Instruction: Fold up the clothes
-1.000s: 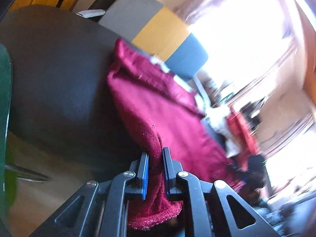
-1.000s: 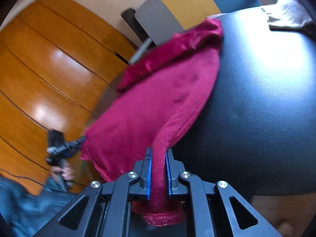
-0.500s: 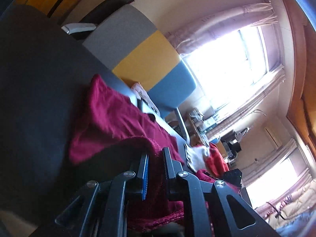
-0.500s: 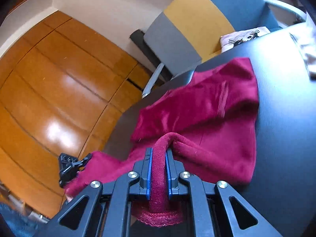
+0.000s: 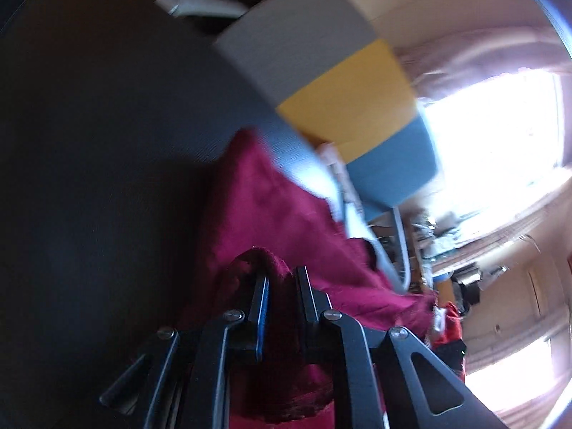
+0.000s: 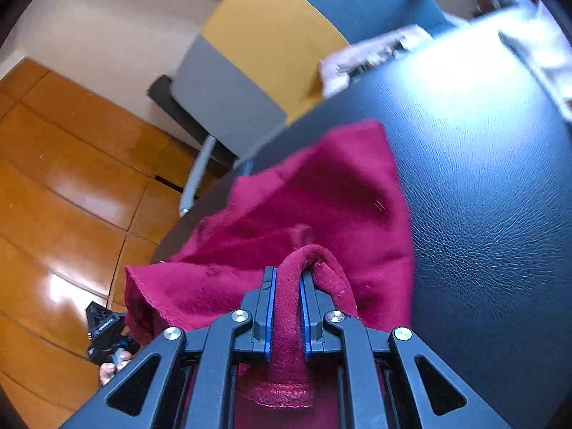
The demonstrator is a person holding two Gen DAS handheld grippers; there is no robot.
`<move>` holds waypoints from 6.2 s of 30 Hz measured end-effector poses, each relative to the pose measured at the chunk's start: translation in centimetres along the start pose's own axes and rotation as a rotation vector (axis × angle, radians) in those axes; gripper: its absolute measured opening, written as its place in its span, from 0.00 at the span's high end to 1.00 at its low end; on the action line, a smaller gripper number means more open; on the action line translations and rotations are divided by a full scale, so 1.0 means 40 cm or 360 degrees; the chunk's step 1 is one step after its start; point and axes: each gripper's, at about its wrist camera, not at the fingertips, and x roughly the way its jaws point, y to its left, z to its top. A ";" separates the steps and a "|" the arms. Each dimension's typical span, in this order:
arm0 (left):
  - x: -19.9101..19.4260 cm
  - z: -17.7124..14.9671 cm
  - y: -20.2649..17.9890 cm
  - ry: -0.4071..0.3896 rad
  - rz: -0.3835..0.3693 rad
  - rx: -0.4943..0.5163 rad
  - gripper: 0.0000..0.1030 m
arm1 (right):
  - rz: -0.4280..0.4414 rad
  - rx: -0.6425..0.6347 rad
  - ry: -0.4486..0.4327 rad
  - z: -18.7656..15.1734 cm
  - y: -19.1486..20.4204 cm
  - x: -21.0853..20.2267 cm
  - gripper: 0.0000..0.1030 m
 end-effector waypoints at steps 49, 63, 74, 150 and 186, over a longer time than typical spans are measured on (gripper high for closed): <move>-0.237 -0.229 -0.071 0.0027 0.0369 0.0603 0.54 | -0.0185 -0.0485 -0.0181 -0.174 0.099 -0.216 0.32; -0.222 -0.252 -0.096 0.0096 0.0451 0.0759 0.94 | -0.0531 -0.0636 -0.0076 -0.096 0.075 -0.110 0.92; -0.291 -0.287 -0.067 0.0140 0.0386 0.0652 0.95 | -0.0504 -0.0613 -0.0198 -0.127 0.087 -0.218 0.92; -0.173 -0.267 -0.252 -0.0138 0.0551 0.0893 0.83 | -0.0441 -0.0962 -0.0233 -0.149 0.255 -0.159 0.72; -0.083 -0.301 -0.166 -0.0068 0.0689 0.0949 0.71 | -0.0140 -0.0634 -0.0055 -0.214 0.142 -0.134 0.26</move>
